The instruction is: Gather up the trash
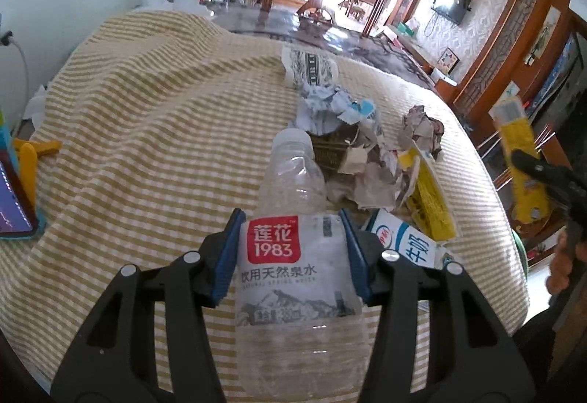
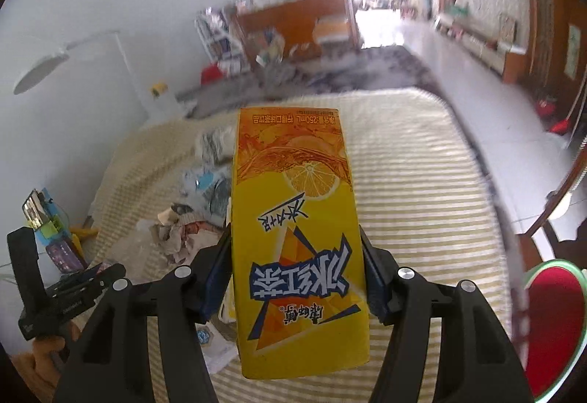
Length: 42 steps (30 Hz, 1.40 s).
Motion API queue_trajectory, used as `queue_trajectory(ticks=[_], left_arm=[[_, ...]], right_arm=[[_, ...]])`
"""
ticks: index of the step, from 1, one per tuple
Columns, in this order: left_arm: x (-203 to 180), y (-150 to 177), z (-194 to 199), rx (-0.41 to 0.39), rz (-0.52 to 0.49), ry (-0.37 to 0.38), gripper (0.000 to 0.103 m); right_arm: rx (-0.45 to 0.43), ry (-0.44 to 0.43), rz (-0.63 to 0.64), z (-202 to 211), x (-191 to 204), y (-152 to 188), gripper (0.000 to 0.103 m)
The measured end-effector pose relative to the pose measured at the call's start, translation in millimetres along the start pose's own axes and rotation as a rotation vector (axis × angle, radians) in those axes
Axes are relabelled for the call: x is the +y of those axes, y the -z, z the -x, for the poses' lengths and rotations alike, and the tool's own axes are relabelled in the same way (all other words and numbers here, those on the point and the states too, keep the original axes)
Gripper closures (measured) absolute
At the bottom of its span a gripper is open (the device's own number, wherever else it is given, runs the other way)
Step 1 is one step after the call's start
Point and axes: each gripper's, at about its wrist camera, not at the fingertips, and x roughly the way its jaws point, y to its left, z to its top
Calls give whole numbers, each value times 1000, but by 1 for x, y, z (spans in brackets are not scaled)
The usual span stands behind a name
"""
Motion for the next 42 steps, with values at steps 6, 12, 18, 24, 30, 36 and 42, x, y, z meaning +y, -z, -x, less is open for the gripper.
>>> queue_trajectory(ticks=[6, 12, 18, 24, 30, 36, 42], left_arm=[[-28, 6, 4, -39, -103, -70, 53], [-71, 1, 20, -100, -153, -24, 53], [-139, -8, 42, -152, -174, 129, 53], [-197, -5, 37, -114, -207, 249, 53], [-241, -1, 13, -35, -211, 339, 53], [-308, 8, -16, 51, -237, 478, 53], [-373, 21, -50, 157, -315, 577, 53]], right_arm=[[-80, 54, -83, 42, -39, 21, 44], [-118, 110, -186, 70, -84, 31, 44], [-154, 135, -263, 89, -110, 36, 44], [-182, 165, -319, 103, -132, 44, 44], [-201, 228, -452, 118, -169, 51, 44], [-217, 271, -706, 139, -229, 72, 44], [-259, 369, -857, 169, -268, 96, 44]])
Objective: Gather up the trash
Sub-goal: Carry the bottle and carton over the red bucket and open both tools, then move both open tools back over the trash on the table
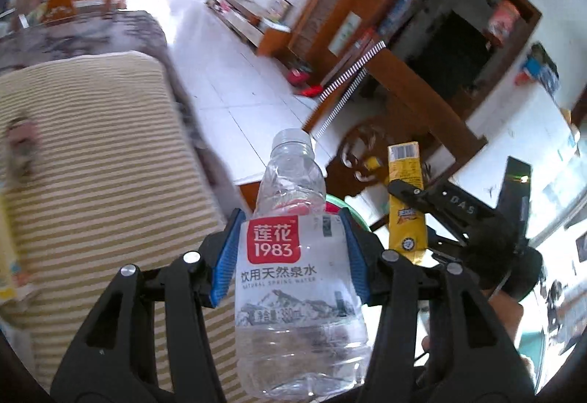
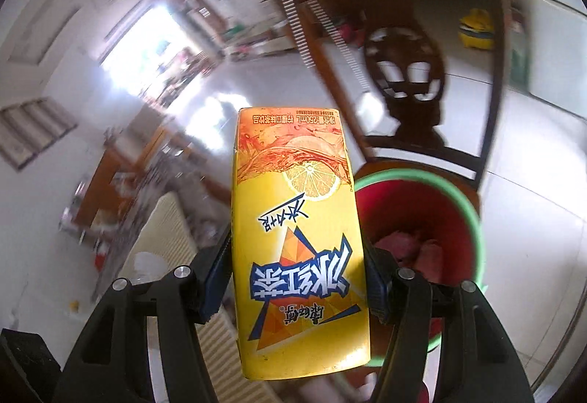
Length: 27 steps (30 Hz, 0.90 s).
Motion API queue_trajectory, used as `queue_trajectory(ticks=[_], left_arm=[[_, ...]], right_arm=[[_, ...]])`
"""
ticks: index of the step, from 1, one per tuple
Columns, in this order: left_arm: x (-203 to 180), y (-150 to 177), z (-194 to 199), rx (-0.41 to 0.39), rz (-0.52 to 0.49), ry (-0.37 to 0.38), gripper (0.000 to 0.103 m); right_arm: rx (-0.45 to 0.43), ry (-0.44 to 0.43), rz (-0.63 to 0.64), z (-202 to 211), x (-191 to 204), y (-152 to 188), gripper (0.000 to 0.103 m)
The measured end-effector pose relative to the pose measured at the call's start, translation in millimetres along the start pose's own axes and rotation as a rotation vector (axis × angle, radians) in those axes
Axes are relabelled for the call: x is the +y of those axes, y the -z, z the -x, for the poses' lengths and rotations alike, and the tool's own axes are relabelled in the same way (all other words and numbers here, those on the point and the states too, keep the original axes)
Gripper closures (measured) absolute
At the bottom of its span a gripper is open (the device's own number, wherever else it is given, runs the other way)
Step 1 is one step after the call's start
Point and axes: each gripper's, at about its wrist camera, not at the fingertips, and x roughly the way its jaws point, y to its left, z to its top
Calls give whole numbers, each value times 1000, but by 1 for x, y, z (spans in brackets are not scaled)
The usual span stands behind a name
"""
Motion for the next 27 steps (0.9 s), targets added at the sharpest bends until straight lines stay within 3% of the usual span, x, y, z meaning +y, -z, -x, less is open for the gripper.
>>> queue_trajectory(ticks=[4, 9, 10, 12, 20, 27], left_arm=[[-14, -5, -42, 77, 15, 72, 53], [-19, -6, -72, 161, -12, 104, 51], [-19, -5, -75, 171, -12, 104, 38], [-18, -5, -76, 159, -6, 100, 29], [-6, 2, -49, 131, -16, 82, 29], [28, 4, 21, 93, -53, -16, 28]], right_arm=[[-12, 40, -44, 4, -18, -5, 44], [-6, 82, -61, 3, -23, -8, 42], [-2, 97, -70, 0, -26, -9, 37], [1, 98, -88, -2, -28, -10, 32], [-11, 105, -44, -5, -14, -10, 31], [1, 90, 73, -14, 22, -2, 30]])
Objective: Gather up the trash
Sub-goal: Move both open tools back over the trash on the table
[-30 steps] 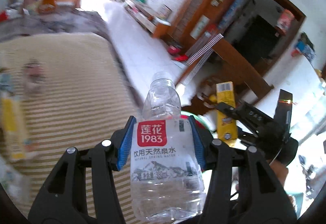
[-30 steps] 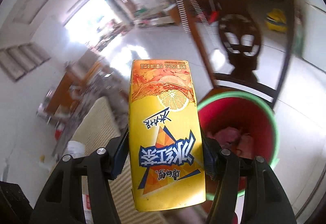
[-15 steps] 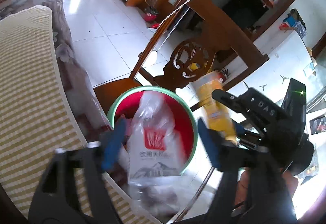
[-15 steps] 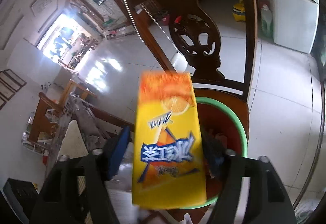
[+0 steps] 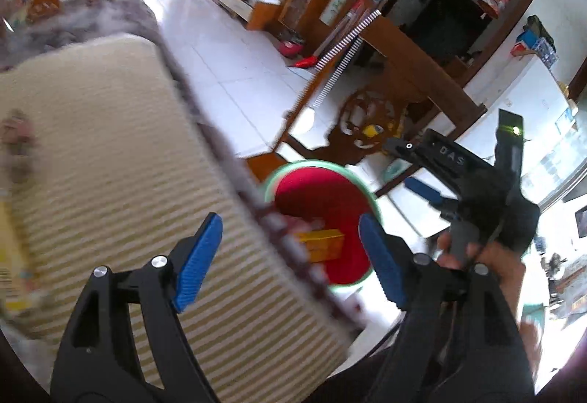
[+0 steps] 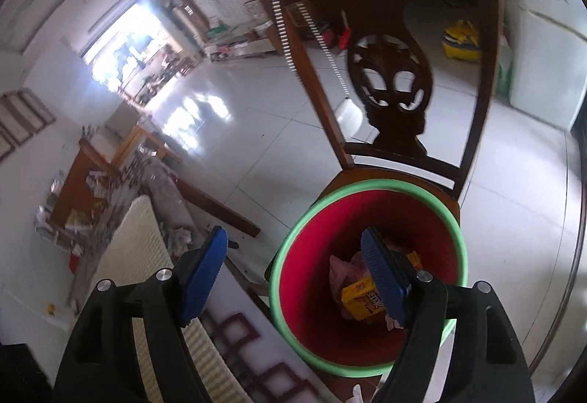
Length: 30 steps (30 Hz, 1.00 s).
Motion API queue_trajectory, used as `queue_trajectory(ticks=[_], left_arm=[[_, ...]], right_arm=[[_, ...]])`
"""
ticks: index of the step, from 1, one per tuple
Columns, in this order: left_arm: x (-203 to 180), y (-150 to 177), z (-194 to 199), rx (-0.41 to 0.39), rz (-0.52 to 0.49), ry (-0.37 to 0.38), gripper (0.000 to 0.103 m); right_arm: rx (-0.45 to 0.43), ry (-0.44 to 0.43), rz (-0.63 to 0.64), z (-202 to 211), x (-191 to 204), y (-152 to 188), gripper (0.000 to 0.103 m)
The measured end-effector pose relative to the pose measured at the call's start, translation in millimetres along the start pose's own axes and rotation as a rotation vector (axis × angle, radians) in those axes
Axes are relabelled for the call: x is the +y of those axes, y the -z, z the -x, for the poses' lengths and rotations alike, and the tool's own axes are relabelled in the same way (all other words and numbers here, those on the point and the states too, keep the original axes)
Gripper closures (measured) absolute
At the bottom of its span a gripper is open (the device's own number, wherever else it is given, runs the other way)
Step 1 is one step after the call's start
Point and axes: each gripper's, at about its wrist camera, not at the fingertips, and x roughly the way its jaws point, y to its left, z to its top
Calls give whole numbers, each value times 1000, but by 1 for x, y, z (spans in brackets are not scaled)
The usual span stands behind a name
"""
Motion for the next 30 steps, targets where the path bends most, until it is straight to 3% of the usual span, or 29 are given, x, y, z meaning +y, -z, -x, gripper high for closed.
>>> queue_trajectory(ticks=[4, 7, 13, 17, 23, 26, 30], left_arm=[[52, 4, 59, -62, 11, -173, 26], [109, 3, 97, -85, 124, -308, 26], [204, 15, 141, -64, 320, -479, 26], [253, 25, 154, -29, 447, -481, 26], [267, 28, 136, 62, 370, -543, 26], [268, 27, 133, 63, 326, -592, 31], [288, 33, 159, 3, 394, -660, 33]], right_arm=[[12, -19, 87, -2, 28, 9, 30], [25, -27, 150, -4, 47, 18, 30], [52, -26, 227, -12, 72, 31, 29], [67, -21, 248, -17, 79, 36, 29], [93, -20, 273, -22, 88, 42, 29], [93, -19, 284, -23, 92, 44, 29], [102, -26, 296, -24, 97, 47, 29]])
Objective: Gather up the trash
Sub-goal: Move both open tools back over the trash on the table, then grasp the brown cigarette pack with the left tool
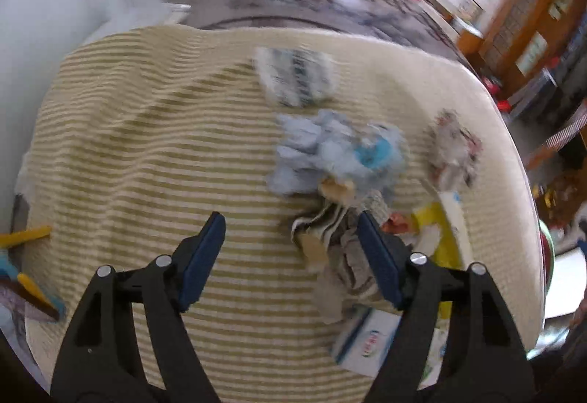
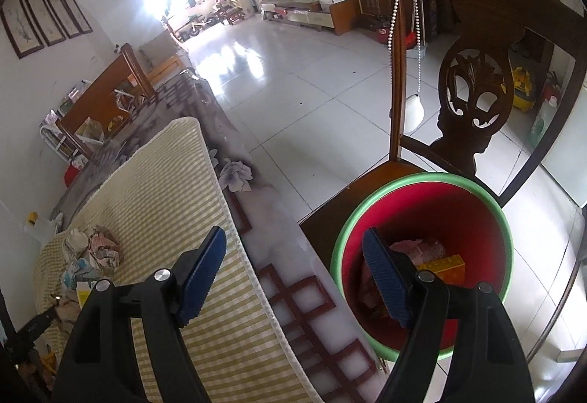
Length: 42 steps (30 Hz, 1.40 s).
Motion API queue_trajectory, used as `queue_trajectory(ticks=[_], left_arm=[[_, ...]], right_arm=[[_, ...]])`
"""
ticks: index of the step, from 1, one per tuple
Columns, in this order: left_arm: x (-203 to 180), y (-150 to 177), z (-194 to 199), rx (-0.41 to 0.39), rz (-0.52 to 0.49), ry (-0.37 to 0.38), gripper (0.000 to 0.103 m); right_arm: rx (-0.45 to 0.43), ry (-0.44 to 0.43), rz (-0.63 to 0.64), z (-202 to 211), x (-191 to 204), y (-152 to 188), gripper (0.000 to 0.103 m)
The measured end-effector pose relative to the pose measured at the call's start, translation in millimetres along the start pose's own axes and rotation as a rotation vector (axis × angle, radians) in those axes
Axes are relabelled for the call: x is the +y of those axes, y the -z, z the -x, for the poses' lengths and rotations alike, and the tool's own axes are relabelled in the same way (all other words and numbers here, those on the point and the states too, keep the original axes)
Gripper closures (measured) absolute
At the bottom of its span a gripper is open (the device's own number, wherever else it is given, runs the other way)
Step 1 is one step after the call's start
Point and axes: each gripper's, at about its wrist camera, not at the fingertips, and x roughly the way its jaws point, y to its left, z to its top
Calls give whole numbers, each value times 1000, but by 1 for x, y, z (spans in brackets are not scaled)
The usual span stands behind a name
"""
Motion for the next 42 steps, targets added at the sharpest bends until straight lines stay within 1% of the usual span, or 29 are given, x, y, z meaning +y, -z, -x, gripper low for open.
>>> queue_trajectory(ticks=[1, 3, 4, 6, 10, 11, 15, 18, 20, 23, 24, 26, 27, 28, 29, 30, 31, 36, 38, 40, 42], left_arm=[[8, 0, 1, -5, 25, -3, 34], [24, 2, 3, 5, 78, 27, 34], [28, 4, 2, 18, 95, 47, 34], [31, 6, 1, 28, 106, 52, 35], [26, 8, -1, 29, 86, 81, 35], [23, 8, 0, 19, 79, 100, 35], [9, 6, 7, -6, 43, 124, 35], [6, 4, 9, -20, 45, 107, 35], [9, 0, 5, -22, 81, 82, 35], [11, -5, -12, 16, 116, 44, 35], [8, -7, -20, 38, 115, 41, 35], [5, -8, -29, 58, 109, 46, 35], [4, -8, -31, 59, 106, 47, 43], [3, -9, -33, 58, 99, 49, 59], [2, -9, -34, 60, 93, 53, 67], [2, -8, -34, 59, 87, 57, 77], [2, -8, -32, 55, 82, 70, 90], [2, -3, -5, -18, 69, 97, 90], [1, -1, 4, -41, 76, 94, 90], [2, -2, 3, -33, 76, 99, 90], [2, 0, 4, -19, 81, 128, 90]], right_arm=[[2, -3, 3, 0, 1, 0, 29], [4, -4, 9, 0, 3, 1, 29], [6, -4, 13, -1, 3, 1, 29], [10, -6, 17, -1, 5, 2, 29], [13, -10, 18, -1, 5, 3, 29], [13, -11, 18, -1, 5, 3, 29], [22, -20, 19, -3, 7, 5, 28], [25, -23, 27, -3, 9, 5, 28], [27, -26, 31, -3, 11, 6, 28], [29, -27, 40, -4, 13, 6, 28], [30, -27, 44, -5, 15, 7, 28], [35, -27, 57, -7, 19, 7, 28], [37, -26, 67, -8, 21, 8, 28], [39, -24, 75, -9, 23, 9, 28], [41, -22, 84, -9, 25, 9, 28], [43, -21, 92, -10, 27, 10, 28], [46, -22, 101, -11, 29, 11, 28], [45, -35, 144, -10, 39, 15, 28], [48, -36, 153, -11, 41, 17, 28], [57, -43, 151, -12, 42, 19, 28], [60, -45, 151, -12, 43, 20, 28]])
